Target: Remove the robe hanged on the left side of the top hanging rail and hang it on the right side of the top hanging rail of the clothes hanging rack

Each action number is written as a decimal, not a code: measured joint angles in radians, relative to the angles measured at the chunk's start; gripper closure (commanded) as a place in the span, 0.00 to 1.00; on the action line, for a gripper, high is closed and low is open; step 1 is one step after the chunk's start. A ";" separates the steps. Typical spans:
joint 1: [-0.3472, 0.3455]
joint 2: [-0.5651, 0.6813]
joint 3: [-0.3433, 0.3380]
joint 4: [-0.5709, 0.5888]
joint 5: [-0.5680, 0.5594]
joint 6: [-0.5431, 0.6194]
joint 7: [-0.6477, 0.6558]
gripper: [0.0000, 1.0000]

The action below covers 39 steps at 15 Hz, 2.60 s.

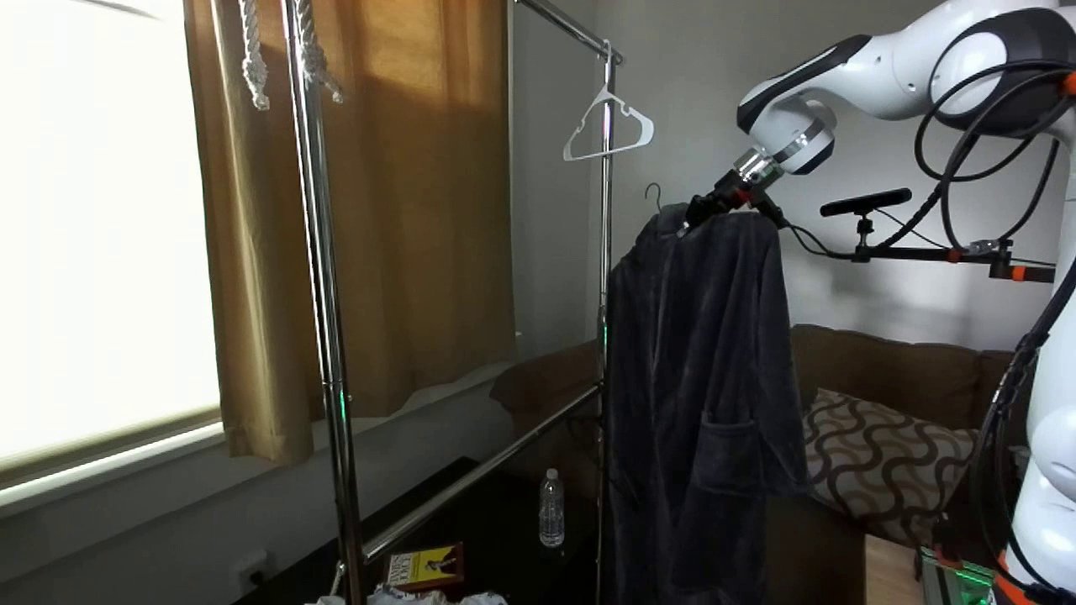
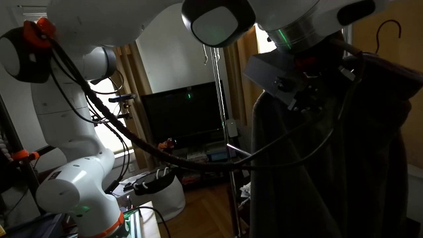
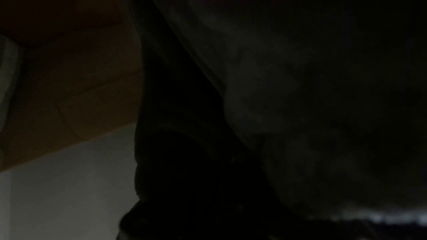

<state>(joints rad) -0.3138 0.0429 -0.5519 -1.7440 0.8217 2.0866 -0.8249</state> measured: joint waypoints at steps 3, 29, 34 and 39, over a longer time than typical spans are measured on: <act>-0.024 0.015 0.032 -0.012 0.003 -0.001 -0.001 0.98; -0.285 0.235 0.115 0.582 0.414 -0.339 -0.107 0.98; -0.292 0.222 0.116 0.621 0.474 -0.342 -0.121 0.98; -0.271 0.198 0.130 0.676 0.478 -0.339 -0.143 0.98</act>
<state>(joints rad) -0.5846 0.2409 -0.4220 -1.0676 1.2994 1.7476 -0.9679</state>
